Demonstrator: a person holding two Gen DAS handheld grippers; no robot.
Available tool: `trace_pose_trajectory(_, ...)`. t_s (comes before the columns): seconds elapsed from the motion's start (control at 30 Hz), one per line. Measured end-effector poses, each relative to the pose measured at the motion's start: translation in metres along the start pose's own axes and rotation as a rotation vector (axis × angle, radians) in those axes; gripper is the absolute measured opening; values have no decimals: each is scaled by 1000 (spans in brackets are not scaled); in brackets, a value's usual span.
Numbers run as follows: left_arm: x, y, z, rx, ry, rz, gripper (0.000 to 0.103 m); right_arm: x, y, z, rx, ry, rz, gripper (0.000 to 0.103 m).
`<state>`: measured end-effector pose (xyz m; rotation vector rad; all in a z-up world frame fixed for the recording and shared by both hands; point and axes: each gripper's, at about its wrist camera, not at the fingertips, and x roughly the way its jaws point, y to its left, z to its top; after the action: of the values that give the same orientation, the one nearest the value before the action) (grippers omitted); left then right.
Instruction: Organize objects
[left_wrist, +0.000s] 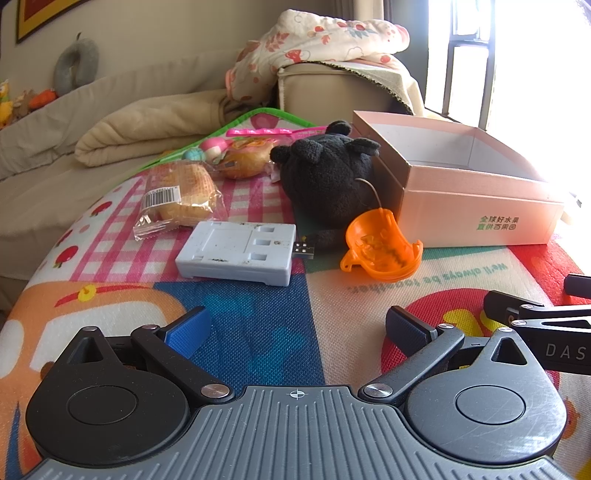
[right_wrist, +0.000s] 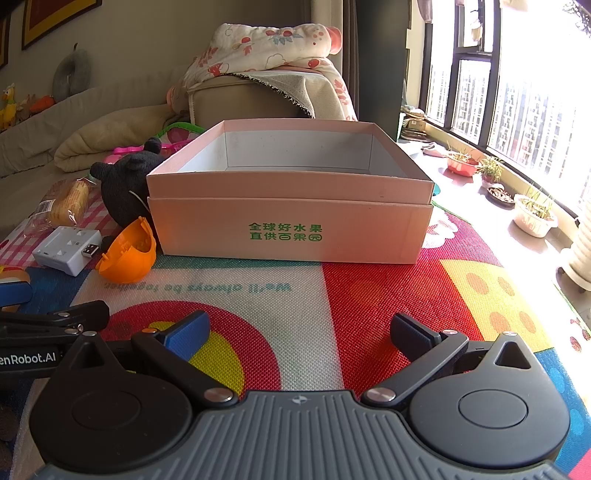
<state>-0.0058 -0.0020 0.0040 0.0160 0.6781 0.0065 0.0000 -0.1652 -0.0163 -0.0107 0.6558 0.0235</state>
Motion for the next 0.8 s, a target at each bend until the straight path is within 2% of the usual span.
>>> trace_pose_trajectory(0.67,4,1,0,0,1,2,103,1,-1,0,9,2,12,103)
trace_pose_trajectory(0.8,2,7,1,-20,5,-15,103,3,-4,6,11,40,34,103)
